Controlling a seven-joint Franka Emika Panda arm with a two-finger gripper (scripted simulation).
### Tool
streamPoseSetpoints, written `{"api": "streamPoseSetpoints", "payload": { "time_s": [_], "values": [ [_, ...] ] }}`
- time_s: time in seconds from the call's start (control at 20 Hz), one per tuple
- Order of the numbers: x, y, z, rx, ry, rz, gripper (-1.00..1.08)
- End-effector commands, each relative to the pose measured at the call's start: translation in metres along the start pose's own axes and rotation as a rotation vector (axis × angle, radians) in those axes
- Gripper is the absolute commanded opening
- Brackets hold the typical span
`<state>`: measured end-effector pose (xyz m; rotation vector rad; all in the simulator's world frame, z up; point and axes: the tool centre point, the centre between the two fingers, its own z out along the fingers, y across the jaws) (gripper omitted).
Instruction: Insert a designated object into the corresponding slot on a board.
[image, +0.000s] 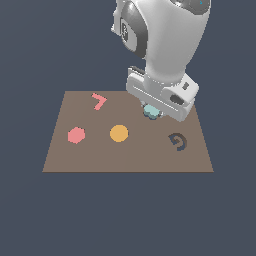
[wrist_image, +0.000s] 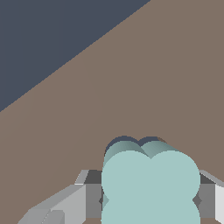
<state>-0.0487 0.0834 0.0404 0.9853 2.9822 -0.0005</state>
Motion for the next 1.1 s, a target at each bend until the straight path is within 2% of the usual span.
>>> {"api": "streamPoseSetpoints", "payload": {
  "time_s": [0.0, 0.55, 0.6, 1.05],
  "values": [
    [0.0, 0.0, 0.0, 0.0, 0.0, 0.002, -1.0],
    [0.001, 0.0, 0.01, 0.0, 0.0, 0.008, -1.0],
    [0.001, 0.0, 0.01, 0.0, 0.0, 0.008, 1.0],
    [0.001, 0.0, 0.01, 0.0, 0.0, 0.008, 1.0]
  ]
}}
